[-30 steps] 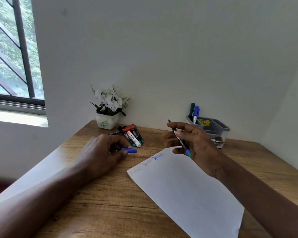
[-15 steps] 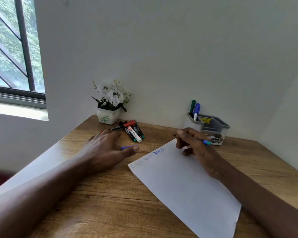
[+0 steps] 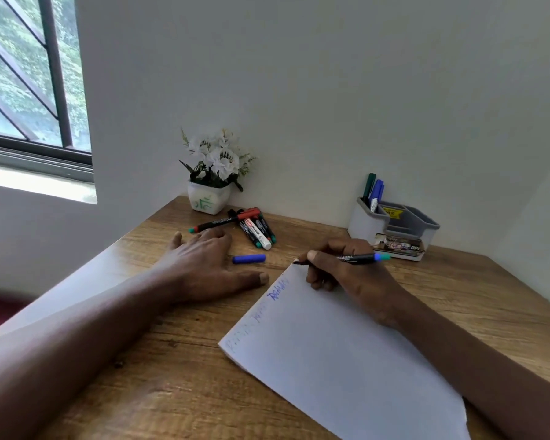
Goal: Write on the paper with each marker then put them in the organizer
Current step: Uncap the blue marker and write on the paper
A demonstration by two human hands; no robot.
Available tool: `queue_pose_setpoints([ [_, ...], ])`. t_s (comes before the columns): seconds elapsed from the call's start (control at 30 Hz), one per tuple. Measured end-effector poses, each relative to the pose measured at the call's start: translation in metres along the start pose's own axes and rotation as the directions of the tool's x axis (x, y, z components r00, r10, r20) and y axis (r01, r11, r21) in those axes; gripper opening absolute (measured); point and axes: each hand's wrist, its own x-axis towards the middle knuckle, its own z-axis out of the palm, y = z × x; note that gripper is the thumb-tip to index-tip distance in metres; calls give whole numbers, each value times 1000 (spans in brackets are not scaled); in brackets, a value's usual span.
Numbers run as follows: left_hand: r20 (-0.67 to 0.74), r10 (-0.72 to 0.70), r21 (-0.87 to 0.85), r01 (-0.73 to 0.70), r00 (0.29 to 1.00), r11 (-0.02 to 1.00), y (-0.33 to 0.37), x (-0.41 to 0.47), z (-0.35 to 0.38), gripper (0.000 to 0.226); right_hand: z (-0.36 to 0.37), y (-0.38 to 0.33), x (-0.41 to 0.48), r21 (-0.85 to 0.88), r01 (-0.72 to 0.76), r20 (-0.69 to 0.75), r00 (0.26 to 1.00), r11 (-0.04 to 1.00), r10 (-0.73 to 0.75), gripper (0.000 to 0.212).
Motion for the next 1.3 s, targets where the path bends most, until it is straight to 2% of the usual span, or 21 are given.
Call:
queue_pose_setpoints([
  [0.07,-5,4,-3,-4,1000,1000,0,0,0,120,1,0,1,-13,-8,20,1000,1000,8,15],
  [0.17,12,11,4,-11,1000,1000,0,-1,1,141,4,2,1,-41,20,40,999,999,-18,18],
  [0.23,34,13,41,-14,999,999,0,-1,1,145,6,2,-1,-65,43,28,999,997,-41,20],
  [0.33,34,12,63,-14,999,998,1,0,1,144,8,-2,-2,-30,45,24,999,999,-44,14],
  [0.43,25,17,62,-18,1000,998,1,1,2,144,11,-7,-2,46,-17,101,995,999,12,13],
  [0.57,19,28,55,-29,999,998,0,2,2,145,14,-8,4,-9,-62,162,985,998,63,5],
  [0.63,12,28,50,-29,1000,998,-1,3,2,141,14,-8,7,-2,-78,146,986,997,78,1],
  [0.9,17,17,47,-18,1000,999,2,0,-1,129,21,-3,7,-153,15,7,1000,988,-14,13],
  [1.17,4,21,47,-21,1000,999,1,2,1,128,20,-5,7,-210,51,25,999,976,-46,17],
  [1.3,8,14,54,-14,1000,998,2,1,0,125,21,-2,7,-153,47,25,999,987,-44,14],
])
